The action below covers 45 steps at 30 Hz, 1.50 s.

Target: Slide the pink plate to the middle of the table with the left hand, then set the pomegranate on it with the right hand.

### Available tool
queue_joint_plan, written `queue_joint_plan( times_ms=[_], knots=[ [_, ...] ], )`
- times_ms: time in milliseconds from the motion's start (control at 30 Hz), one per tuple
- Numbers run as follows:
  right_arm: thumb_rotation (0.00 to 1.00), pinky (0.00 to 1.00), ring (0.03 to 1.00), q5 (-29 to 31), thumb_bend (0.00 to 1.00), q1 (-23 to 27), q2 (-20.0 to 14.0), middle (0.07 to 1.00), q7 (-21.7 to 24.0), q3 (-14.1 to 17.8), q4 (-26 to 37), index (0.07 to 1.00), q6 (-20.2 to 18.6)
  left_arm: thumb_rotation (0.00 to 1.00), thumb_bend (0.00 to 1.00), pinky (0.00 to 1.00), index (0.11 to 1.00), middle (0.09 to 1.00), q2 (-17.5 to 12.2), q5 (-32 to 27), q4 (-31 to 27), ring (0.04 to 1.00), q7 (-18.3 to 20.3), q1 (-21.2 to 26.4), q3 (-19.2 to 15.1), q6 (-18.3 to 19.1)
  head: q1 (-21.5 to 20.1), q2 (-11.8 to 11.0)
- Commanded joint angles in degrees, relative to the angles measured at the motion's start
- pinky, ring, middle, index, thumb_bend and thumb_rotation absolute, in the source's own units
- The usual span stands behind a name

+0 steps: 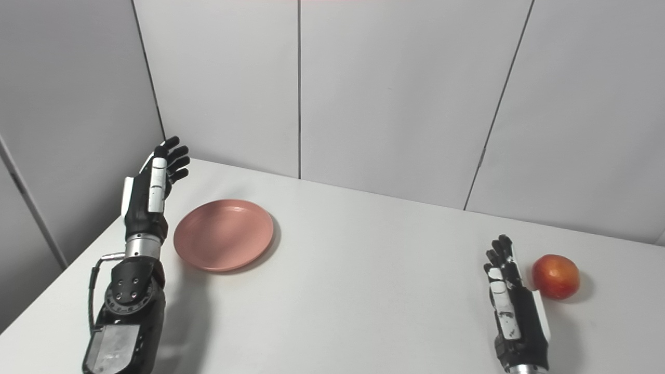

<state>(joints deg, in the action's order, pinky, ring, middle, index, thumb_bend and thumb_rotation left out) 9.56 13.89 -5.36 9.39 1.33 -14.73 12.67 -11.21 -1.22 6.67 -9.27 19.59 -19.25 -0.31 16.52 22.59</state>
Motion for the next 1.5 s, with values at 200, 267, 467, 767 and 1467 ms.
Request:
queue_joint_plan(
  times_ms=[200,267,467,767,1467],
  knots=[
    [0.86,1.0,1.0,0.18,0.6,-2.3,-0.32,1.0,0.78,0.37,-1.78,1.0,1.34,1.0,0.69,0.76,0.792,0.791,-4.43,-4.74,2.82,0.786,0.7,2.33,-2.16,-1.03,0.25,-0.15],
    [0.86,1.0,1.0,0.1,0.6,-2.24,-0.36,1.0,0.8,0.36,-1.8,1.0,1.44,1.0,0.69,0.76,0.79,0.79,-4.83,-5.32,3.67,0.786,0.55,2.28,-2.23,-1.4,0.52,-0.17],
    [0.85,1.0,1.0,0.57,0.58,-2.72,-0.58,1.0,0.79,0.69,-0.86,1.0,0.9,1.0,0.68,0.76,0.771,0.78,-6.84,-4.1,9.76,0.777,0.68,2.38,-1.0,-5.71,1.97,-0.49],
    [0.88,1.0,1.0,-0.69,0.56,-3.32,-0.74,1.0,-0.14,0.73,0.89,1.0,0.35,1.0,0.71,0.79,0.806,0.816,-7.26,-6.24,15.57,0.814,1.53,3.13,-0.41,-7.79,3.41,-0.21],
    [0.87,1.0,1.0,-0.05,0.54,-3.53,-0.59,1.0,-0.34,0.81,2.28,1.0,-0.53,1.0,0.67,0.92,0.894,0.901,-5.52,-6.92,16.31,0.902,4.15,3.64,3.8,-3.71,3.31,0.0]
  ],
)
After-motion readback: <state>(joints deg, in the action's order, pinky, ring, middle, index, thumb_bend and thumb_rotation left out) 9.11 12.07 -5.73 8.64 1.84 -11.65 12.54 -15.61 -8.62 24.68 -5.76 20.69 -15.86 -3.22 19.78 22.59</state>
